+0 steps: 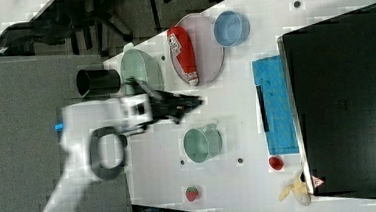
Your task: Flap open oven.
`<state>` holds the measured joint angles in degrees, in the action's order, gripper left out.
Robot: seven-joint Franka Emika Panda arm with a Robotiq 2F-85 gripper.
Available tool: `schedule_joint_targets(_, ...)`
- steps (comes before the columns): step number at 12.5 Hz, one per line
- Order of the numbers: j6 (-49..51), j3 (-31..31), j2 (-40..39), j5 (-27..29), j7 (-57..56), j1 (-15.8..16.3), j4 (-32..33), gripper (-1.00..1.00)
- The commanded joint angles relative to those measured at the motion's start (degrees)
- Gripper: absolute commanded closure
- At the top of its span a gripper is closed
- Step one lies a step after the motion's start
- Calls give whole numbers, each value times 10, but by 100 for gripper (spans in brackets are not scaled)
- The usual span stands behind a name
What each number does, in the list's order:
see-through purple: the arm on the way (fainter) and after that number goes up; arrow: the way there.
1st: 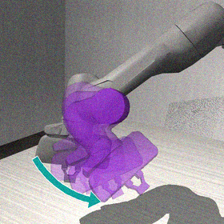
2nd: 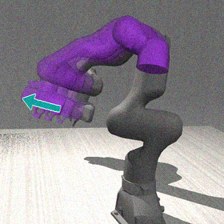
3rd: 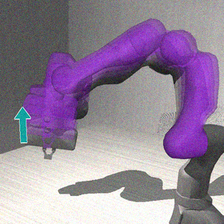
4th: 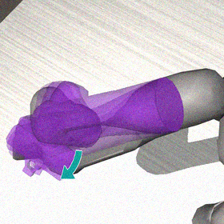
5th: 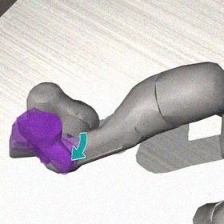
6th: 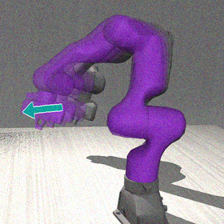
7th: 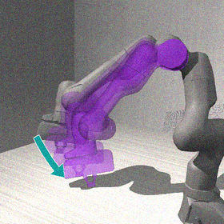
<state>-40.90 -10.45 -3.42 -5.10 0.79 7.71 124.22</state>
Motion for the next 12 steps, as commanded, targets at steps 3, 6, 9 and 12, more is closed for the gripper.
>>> schedule_joint_targets(3, 249, -5, 102, 27, 40, -4, -122, 65)
schedule_joint_targets(6, 379, -6, 121, 27, 58, -4, -194, 65)
schedule_joint_targets(9, 387, -5, 124, 27, 61, -4, -220, 65)
schedule_joint_targets(12, 383, -5, 122, 27, 61, -4, -218, 65)
